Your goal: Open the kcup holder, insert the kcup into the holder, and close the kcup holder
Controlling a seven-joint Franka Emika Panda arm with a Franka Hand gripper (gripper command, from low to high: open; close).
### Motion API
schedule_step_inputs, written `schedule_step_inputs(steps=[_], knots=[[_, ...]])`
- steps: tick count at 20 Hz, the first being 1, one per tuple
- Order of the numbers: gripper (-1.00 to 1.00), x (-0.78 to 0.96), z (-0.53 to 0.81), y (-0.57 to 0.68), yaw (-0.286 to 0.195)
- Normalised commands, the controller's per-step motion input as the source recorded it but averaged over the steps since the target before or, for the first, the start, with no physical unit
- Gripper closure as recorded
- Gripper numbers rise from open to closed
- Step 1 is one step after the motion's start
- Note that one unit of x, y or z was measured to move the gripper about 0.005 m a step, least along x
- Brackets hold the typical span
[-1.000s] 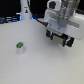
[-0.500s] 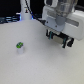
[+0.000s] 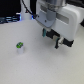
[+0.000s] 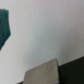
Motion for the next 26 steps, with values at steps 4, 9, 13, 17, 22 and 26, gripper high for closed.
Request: schedule_step_inputs(steps=[4, 9, 13, 17, 22, 26], knots=[[-1.0, -0.33, 0.14, -0.36, -0.258], [-1.0, -0.35, 0.03, -0.39, -0.254], [-1.0, -0.34, 0.01, -0.45, -0.237], [-1.0, -0.31, -0.02, -0.5, -0.221], [-1.0, -0.28, -0.15, -0.53, -0.244], [-1.0, -0.34, -0.28, -0.52, -0.257]])
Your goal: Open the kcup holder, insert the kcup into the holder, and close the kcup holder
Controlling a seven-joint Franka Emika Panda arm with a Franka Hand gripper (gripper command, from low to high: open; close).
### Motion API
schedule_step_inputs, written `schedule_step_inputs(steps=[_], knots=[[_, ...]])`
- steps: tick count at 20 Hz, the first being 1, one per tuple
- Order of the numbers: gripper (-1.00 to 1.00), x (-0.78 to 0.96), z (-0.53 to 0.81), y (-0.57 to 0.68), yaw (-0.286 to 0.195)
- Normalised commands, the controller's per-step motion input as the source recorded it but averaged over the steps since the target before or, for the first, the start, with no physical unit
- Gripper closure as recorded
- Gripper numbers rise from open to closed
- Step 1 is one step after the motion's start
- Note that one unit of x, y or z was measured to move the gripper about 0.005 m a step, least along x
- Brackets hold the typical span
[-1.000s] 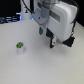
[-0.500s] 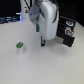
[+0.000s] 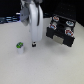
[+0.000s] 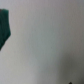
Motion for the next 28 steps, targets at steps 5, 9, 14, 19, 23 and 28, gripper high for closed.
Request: schedule_step_inputs(steps=[5, 9, 14, 19, 23, 28], knots=[[-1.0, -0.39, -0.28, -0.54, -0.245], [-1.0, -0.3, -0.44, -0.52, -0.259], [-1.0, -0.26, -0.49, -0.48, -0.235], [-1.0, -0.25, -0.42, -0.19, -0.176], [-1.0, -0.12, -0.27, -0.03, -0.16], [-1.0, -0.06, -0.15, 0.01, -0.15]])
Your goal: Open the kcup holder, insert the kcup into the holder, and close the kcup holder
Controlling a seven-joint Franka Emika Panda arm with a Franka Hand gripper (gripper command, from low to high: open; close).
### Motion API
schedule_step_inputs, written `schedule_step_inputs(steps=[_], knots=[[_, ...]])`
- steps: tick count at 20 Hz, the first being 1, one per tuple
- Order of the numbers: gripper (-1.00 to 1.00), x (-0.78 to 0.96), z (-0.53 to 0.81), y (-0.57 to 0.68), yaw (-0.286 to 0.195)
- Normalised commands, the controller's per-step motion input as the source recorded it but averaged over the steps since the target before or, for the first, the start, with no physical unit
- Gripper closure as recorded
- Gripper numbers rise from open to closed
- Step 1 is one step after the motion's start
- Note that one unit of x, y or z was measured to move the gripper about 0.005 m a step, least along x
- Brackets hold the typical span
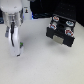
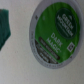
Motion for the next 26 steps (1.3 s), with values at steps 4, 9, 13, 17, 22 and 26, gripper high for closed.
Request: schedule_step_inputs(steps=[4, 9, 13, 17, 22, 26], knots=[[-1.0, -0.04, -0.11, 0.0, -0.152], [-1.0, -0.06, -0.03, 0.0, -0.133], [1.0, -0.05, 0.0, 0.01, -0.089], [1.0, -0.03, 0.0, 0.0, -0.027], [1.0, 0.0, -0.12, 0.06, -0.015], [1.0, 0.01, -0.04, 0.09, 0.0]])
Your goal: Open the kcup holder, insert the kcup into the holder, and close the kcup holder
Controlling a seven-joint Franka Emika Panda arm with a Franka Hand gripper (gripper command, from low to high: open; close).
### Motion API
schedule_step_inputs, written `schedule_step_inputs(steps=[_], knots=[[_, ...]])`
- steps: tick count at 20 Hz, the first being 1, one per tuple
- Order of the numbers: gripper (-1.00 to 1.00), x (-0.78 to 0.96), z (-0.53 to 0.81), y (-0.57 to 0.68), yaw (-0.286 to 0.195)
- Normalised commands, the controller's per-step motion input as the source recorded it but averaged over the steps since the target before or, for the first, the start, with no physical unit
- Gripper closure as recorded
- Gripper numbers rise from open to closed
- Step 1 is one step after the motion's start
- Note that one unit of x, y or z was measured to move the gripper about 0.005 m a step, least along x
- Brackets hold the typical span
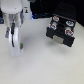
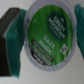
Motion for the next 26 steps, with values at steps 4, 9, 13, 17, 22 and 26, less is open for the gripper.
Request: schedule_step_inputs(steps=[4, 9, 13, 17, 22, 26], knots=[[1.0, 0.03, 0.45, 0.2, -0.011], [1.0, 0.14, 0.78, 0.35, 0.003], [1.0, 0.17, 0.81, 0.45, 0.008], [1.0, 0.1, 0.76, 0.59, 0.017], [1.0, 0.15, 0.68, 0.64, 0.02], [1.0, 0.15, 0.57, 0.65, 0.018]])
